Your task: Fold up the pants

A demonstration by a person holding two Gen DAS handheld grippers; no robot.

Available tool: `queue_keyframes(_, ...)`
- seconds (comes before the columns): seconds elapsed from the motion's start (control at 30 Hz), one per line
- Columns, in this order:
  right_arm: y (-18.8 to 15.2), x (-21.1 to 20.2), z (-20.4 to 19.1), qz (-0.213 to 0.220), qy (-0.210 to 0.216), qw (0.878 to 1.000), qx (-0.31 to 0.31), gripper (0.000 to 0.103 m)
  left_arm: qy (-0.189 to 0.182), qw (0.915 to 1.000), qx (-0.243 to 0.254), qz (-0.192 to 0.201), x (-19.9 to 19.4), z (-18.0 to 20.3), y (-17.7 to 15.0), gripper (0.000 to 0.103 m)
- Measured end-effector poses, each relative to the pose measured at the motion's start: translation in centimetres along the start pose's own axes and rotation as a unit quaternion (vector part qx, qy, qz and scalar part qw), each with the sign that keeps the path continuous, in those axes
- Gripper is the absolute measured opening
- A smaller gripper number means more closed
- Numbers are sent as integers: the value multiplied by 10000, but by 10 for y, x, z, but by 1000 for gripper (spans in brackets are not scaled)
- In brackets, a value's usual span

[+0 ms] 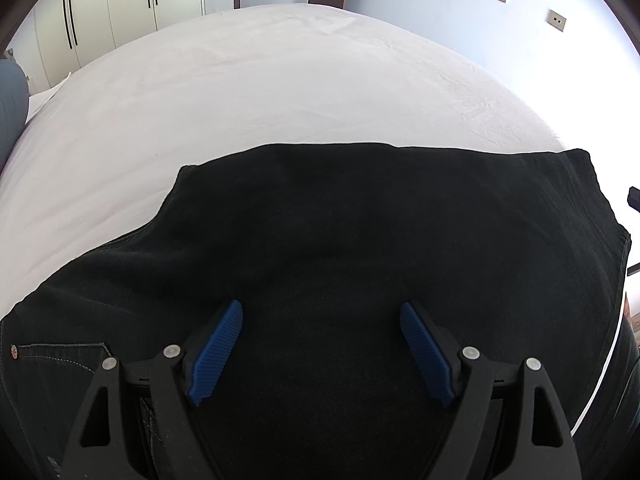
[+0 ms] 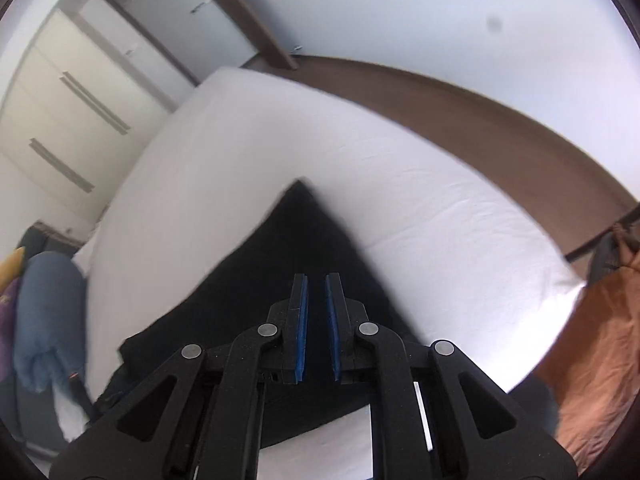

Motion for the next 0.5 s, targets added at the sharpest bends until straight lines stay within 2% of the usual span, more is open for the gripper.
queue_keyframes(0.03,-8,7,-21,-219,383,9989,-139,11,3,10000,1,2,0,0,-1,84)
queue_keyframes(0.1,-34,30,-71,-781,1114,9892,-541,21,5,10000,3,4,-1,0,-2,84)
queue_keyframes(0.13,-50,42,-91,-1025,1327,9834,-687,25,9,10000,6,6,-1,0,-3,84)
queue_keyframes(0.17,-66,54,-108,-1258,1482,9777,-800,35,8,10000,9,2,-1,0,-3,84)
queue_keyframes(0.2,-82,63,-120,-1485,1611,9719,-862,50,9,10000,9,-1,0,1,-3,84)
queue_keyframes(0.23,-102,77,-132,-1744,1712,9656,-884,55,6,10000,9,-1,0,1,-4,84)
queue_keyframes(0.27,-120,92,-137,-2013,1773,9591,-902,58,5,10000,8,2,0,1,-4,84)
queue_keyframes(0.3,-136,107,-127,-2252,1714,9546,-927,58,5,10000,8,5,0,1,-4,84)
queue_keyframes(0.33,-152,120,-122,-2458,1482,9528,-984,57,5,10000,1,3,0,1,-3,84)
queue_keyframes(0.4,-171,117,-106,-2312,1564,9542,-1075,53,10,10000,2,15,0,1,-3,84)
queue_keyframes(0.5,-152,102,-86,-2093,1299,9635,-1045,52,8,10000,1,47,1,0,-5,84)
Point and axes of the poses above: each gripper's, at about its wrist camera, not at the fingertips, and x roughly the way its jaws point, z to its right, y to its top, the point moved 4 cm from there along x, roughly the way its jaws point
